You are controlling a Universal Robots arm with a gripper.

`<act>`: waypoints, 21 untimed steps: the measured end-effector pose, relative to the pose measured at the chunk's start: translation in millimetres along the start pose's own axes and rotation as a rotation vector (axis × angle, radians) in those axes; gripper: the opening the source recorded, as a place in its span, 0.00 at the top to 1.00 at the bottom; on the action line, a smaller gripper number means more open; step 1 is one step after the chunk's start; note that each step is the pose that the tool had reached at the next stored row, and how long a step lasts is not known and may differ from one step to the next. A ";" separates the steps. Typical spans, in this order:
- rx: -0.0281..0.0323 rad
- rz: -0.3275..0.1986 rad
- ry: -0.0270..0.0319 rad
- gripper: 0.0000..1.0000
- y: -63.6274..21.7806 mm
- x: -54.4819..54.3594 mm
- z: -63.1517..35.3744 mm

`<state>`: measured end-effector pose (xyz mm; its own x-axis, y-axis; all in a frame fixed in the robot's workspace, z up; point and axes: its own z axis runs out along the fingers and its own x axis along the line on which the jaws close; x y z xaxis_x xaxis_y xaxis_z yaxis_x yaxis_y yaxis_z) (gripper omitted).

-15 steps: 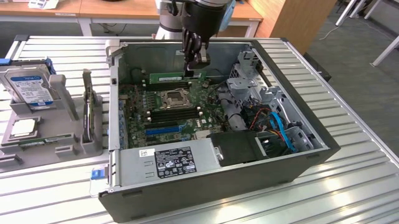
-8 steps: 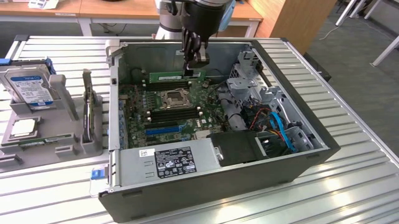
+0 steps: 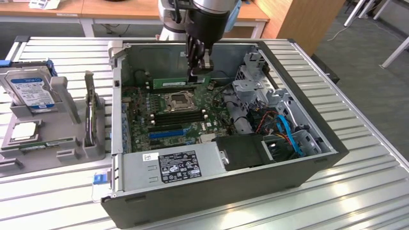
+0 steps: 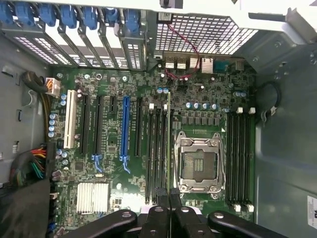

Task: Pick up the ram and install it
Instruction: 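Pick up the ram and move it above insertion slot, then insert the ram into the slot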

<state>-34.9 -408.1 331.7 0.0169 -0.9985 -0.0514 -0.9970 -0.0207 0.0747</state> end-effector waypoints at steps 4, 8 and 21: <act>0.0000 0.000 -0.0001 0.88 -0.5 0.3 6.2; -0.0001 0.000 0.0001 0.88 -0.7 0.5 9.4; 0.0008 0.000 -0.0002 0.88 -0.9 0.6 12.7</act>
<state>-34.9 -408.1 319.0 0.0169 -0.9985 -0.0516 -0.9970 -0.0207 0.0739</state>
